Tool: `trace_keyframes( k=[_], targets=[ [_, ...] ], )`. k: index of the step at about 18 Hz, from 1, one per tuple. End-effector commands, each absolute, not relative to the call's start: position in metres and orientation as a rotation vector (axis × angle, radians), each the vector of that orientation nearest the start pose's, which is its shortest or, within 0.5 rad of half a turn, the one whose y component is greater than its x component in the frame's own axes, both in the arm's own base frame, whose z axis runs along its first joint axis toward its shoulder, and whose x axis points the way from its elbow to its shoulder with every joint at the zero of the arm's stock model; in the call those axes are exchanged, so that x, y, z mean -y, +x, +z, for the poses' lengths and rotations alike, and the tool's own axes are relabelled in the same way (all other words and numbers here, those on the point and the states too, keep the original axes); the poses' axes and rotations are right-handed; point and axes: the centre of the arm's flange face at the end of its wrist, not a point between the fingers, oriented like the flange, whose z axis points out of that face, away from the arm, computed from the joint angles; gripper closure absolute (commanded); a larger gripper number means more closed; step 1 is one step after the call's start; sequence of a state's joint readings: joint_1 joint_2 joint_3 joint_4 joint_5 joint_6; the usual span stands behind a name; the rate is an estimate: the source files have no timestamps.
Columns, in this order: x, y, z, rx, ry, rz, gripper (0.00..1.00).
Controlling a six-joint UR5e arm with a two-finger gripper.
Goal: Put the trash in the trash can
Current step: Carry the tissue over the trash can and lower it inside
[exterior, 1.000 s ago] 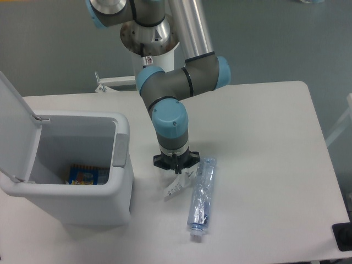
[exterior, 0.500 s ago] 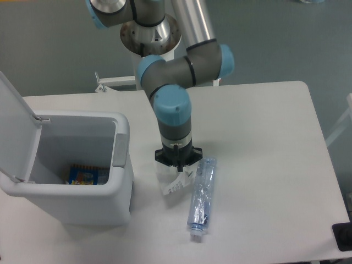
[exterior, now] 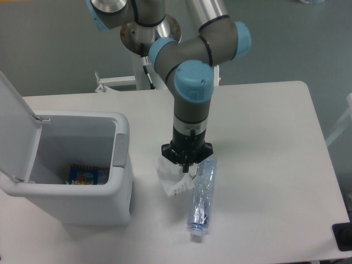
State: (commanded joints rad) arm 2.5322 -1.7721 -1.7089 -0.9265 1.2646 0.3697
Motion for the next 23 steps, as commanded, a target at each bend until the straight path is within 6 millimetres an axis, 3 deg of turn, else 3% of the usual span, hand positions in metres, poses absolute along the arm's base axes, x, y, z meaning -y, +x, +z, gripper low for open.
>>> trace_keyframes(
  k=[4, 8, 11, 13, 14, 17, 19, 23],
  targets=[
    [-0.44, -0.407, 0.451, 0.739, -2.355, -0.234, 0.98],
    [-0.442, -0.403, 0.502, 0.808, -2.246, -0.246, 0.98],
    [-0.446, -0.373, 0.55, 0.813, -2.183, -0.235, 0.98],
    [-0.455, -0.342, 0.568, 0.777, -2.175, -0.245, 0.98],
    [-0.459, -0.322, 0.575, 0.747, -2.181, -0.242, 0.98],
    [-0.464, -0.286, 0.59, 0.676, -2.181, -0.247, 0.98],
    [-0.479, -0.26, 0.59, 0.606, -2.202, -0.263, 0.98],
    [-0.5, -0.232, 0.573, 0.461, -2.264, -0.269, 0.99]
  ],
)
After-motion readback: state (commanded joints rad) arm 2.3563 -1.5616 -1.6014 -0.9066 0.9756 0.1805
